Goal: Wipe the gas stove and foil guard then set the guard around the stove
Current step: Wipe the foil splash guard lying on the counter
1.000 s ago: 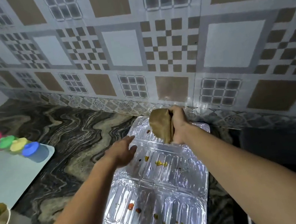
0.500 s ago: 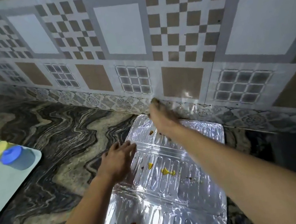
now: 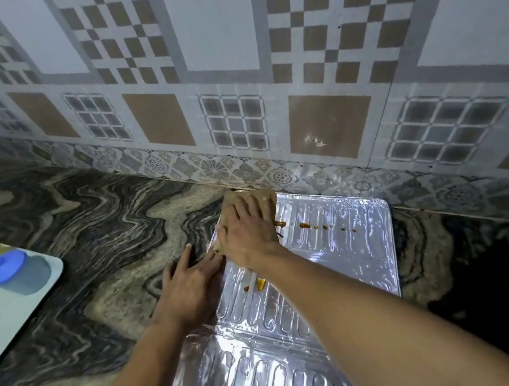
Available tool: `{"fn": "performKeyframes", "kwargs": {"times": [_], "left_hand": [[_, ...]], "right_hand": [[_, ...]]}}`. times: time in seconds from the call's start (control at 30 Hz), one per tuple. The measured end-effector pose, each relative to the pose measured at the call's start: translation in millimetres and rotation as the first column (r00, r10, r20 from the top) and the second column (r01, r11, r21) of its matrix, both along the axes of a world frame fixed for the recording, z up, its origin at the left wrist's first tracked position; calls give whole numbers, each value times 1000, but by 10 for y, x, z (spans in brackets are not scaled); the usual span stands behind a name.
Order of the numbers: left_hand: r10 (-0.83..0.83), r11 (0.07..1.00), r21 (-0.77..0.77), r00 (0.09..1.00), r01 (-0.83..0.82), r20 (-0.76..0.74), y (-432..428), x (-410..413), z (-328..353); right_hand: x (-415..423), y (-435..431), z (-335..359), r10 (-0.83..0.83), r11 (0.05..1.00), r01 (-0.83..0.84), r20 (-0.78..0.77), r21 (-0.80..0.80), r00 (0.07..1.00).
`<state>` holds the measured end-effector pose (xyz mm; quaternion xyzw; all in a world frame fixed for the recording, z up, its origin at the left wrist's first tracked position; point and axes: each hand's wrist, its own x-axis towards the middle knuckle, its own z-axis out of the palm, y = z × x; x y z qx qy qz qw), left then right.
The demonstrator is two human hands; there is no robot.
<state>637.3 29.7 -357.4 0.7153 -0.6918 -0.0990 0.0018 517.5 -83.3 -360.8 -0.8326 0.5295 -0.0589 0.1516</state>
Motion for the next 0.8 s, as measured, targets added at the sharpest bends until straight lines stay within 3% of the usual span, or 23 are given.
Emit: {"fn": "performKeyframes", "kwargs": {"times": [0.13, 0.5, 0.8], "left_hand": [[13, 1000, 7, 1000, -13, 15, 25, 12, -50], [63, 994, 87, 992, -73, 109, 48, -57, -53], [75, 992, 89, 992, -85, 103, 93, -77, -52]], "right_hand": [[41, -46, -58, 29, 993, -19, -83, 117, 996], [-231, -29, -37, 134, 988, -125, -120, 86, 984], [-421, -49, -61, 148, 987, -135, -151, 89, 977]]}}
